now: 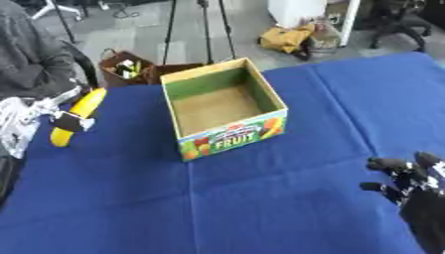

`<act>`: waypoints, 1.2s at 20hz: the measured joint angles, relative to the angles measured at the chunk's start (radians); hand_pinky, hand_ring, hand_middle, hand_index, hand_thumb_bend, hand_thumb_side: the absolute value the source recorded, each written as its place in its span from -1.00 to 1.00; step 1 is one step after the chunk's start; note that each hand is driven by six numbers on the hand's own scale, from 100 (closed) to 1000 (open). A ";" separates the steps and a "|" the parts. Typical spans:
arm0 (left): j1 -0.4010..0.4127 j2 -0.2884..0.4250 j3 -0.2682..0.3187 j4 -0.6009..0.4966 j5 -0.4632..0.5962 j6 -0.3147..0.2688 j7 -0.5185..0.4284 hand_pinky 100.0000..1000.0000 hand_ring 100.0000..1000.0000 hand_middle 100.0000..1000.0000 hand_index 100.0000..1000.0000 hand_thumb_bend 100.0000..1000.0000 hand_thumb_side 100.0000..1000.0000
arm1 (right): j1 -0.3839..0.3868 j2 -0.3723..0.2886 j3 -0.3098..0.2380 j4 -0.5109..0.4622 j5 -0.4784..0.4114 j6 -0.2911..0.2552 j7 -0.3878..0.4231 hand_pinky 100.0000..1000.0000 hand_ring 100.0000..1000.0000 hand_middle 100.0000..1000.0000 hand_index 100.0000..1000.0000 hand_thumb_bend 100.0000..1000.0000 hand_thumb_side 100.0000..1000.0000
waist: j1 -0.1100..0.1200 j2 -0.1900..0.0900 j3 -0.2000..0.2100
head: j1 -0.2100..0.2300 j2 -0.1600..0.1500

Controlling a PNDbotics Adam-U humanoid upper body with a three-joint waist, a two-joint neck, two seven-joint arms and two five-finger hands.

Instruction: Pick up objects on the table and place them in the box.

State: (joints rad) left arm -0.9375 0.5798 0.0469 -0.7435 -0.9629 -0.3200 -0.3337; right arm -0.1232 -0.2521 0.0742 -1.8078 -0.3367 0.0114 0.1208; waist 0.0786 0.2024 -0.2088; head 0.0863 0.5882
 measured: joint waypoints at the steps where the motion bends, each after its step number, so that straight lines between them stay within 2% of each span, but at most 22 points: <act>1: -0.001 0.000 0.000 0.000 -0.001 0.000 -0.002 0.40 -0.50 -0.31 0.50 -0.84 -1.00 | 0.000 0.000 0.000 0.000 0.000 0.000 0.000 0.34 0.96 0.26 0.36 -1.00 1.00 | 0.000 -0.001 0.000 | 0.000 0.000; 7: -0.004 0.000 -0.003 0.000 -0.007 -0.005 -0.008 0.34 -0.62 -0.37 0.47 -0.87 -1.00 | 0.000 0.000 0.000 0.000 0.000 0.001 0.001 0.34 0.96 0.26 0.36 -1.00 1.00 | 0.003 -0.005 -0.001 | -0.001 0.000; 24: -0.052 0.001 -0.013 -0.014 -0.008 -0.025 -0.048 0.32 -0.76 -0.41 0.44 -0.87 -1.00 | 0.009 -0.008 0.000 0.001 -0.003 0.003 0.004 0.34 0.96 0.26 0.36 -1.00 1.00 | 0.006 -0.019 -0.003 | -0.014 0.000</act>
State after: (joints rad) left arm -0.9891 0.5804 0.0343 -0.7578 -0.9708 -0.3453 -0.3821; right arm -0.1143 -0.2596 0.0742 -1.8073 -0.3399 0.0141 0.1246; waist 0.0844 0.1835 -0.2115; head 0.0727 0.5882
